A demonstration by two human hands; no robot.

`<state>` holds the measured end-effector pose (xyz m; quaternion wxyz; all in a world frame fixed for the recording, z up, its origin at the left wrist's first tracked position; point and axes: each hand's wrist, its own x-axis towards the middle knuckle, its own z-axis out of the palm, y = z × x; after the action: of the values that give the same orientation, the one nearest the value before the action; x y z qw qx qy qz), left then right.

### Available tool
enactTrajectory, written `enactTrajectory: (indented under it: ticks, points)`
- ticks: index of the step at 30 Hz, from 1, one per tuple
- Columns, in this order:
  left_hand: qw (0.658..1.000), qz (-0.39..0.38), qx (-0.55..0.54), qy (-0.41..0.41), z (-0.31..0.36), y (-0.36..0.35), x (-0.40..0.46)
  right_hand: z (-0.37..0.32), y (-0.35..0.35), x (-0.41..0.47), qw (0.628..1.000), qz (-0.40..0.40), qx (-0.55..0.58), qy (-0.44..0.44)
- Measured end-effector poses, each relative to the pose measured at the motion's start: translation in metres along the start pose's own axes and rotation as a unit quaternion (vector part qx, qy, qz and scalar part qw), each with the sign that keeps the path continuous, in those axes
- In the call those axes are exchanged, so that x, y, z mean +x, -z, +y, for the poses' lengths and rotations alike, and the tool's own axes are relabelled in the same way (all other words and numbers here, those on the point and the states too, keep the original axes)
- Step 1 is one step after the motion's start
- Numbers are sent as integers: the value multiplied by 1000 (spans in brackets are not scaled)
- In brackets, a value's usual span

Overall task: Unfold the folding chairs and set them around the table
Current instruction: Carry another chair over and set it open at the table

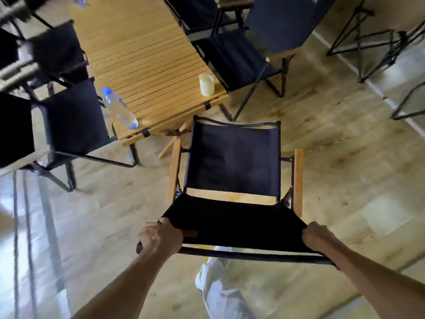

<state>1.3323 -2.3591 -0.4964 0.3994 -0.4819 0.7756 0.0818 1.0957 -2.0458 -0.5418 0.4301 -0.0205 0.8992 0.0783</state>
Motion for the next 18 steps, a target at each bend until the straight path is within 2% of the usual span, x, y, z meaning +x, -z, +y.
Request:
enactTrajectory:
  ticks: [6,11,18]
  points:
    - [992,3,-117,41,-18,-63,-29,-21,30,6,995,42,-54,77]
    - [985,12,-157,75,-35,-94,-51,-41,39,-3,983,30,-92,158]
    - [987,18,-140,80,-33,-111,-68,-33,41,-1,969,6,-132,208]
